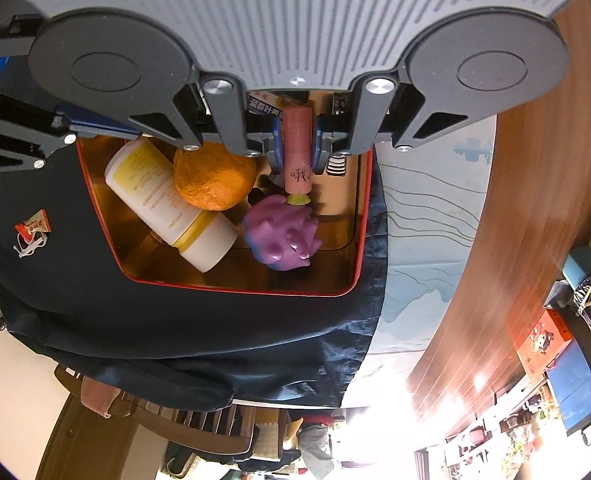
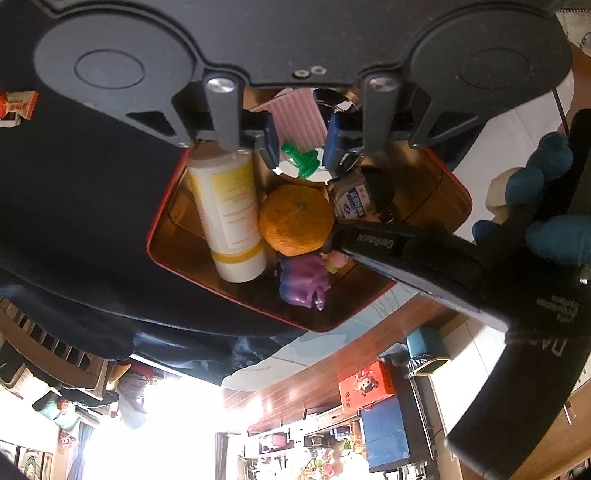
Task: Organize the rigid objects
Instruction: 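Open the left tool to drop the lipstick while the right tool releases the pawn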
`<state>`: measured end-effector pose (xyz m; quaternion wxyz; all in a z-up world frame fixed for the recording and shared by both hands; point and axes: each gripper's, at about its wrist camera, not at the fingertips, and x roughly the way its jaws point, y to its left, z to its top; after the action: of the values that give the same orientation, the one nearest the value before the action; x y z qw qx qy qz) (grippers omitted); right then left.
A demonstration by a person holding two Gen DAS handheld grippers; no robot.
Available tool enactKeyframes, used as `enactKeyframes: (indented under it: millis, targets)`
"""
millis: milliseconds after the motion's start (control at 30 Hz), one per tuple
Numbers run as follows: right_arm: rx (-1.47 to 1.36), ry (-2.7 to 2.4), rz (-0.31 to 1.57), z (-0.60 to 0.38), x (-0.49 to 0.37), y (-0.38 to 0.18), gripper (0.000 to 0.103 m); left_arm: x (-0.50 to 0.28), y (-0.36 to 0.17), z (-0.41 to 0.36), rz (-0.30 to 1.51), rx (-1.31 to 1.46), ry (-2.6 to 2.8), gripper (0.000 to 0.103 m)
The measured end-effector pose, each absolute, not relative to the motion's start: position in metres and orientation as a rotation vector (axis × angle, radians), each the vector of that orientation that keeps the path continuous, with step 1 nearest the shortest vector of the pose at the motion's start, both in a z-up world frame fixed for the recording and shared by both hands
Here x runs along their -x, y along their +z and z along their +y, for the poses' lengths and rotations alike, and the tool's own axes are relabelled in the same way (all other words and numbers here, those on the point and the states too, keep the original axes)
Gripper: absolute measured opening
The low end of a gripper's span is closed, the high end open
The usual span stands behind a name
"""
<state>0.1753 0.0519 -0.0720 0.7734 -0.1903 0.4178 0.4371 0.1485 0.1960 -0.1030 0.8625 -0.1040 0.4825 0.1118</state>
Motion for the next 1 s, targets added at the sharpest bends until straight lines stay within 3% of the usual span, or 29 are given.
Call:
enactKeyframes:
  millis: [367,1000]
  targets:
    - [0.333,0.945,0.888,0.03,-0.173,-0.053,0.04,-0.136,-0.095,0.193,0.994,0.248,0.234,0.016]
    - [0.206,0.881,0.816,-0.019,-0.173,-0.022,0.044,-0.113,-0.063,0.166,0.921,0.243,0.198,0.025]
